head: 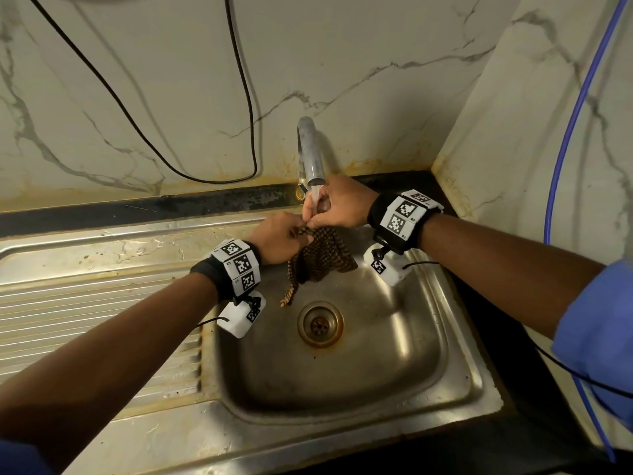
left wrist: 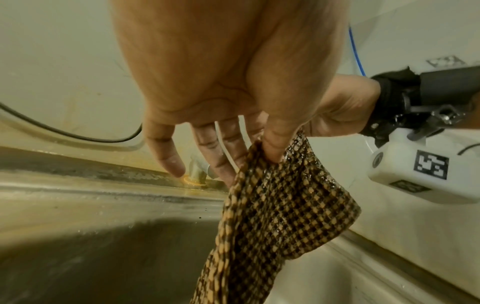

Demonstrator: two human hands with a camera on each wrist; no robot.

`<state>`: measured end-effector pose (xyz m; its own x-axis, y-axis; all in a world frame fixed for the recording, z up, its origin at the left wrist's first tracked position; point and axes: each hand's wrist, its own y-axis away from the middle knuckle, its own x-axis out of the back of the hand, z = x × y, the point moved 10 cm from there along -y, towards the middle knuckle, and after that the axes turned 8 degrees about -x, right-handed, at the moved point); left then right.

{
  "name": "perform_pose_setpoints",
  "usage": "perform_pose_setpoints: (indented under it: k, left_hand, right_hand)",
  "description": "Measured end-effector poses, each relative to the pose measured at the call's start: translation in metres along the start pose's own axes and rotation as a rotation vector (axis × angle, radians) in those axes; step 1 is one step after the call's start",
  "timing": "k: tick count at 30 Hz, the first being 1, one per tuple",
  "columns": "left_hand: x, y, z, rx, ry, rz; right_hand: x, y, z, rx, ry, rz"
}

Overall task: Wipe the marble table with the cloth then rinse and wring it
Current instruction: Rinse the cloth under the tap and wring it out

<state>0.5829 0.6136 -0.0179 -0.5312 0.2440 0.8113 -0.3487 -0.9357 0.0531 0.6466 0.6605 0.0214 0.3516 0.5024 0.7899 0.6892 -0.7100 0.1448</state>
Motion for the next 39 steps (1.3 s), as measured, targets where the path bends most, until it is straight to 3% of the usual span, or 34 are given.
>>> perform_pose_setpoints:
  k: [9, 14, 20, 23, 29, 32, 36, 39]
  left_hand:
    - [0.006, 0.000, 0.004, -0.044, 0.122, 0.032]
    - [0.010, -0.003, 0.000, -0.016, 0.121, 0.052]
    - [0.030, 0.003, -0.008, 0.059, 0.141, 0.284]
    - [0.021, 0.008, -0.017, 0.142, 0.212, 0.268]
    - [-0.002, 0.014, -0.025, 0.196, 0.450, 0.193]
    - [-0.003, 0.014, -0.025, 0.138, 0.311, 0.132]
    - [0.006, 0.010, -0.008, 0.014, 0.079, 0.109]
    - [0.010, 0.004, 0.000, -0.014, 0.073, 0.070]
  right_hand:
    - [-0.001, 0.006, 0.008, -0.045, -0.087, -0.045]
    - [-0.002, 0.004, 0.024, -0.180, -0.064, 0.030]
    - [-0.014, 0.005, 0.041, -0.431, -0.509, 0.137]
    - [-0.021, 0.007, 0.051, -0.506, -0.713, 0.238]
    - [-0.026, 0.019, 0.047, -0.537, -0.990, 0.295]
    - [-0.024, 0.023, 0.048, -0.525, -1.077, 0.316]
    - [-0.024, 0.025, 0.051, -0.500, -1.046, 0.333]
    - [-0.010, 0.022, 0.044, -0.332, -0.649, 0.350]
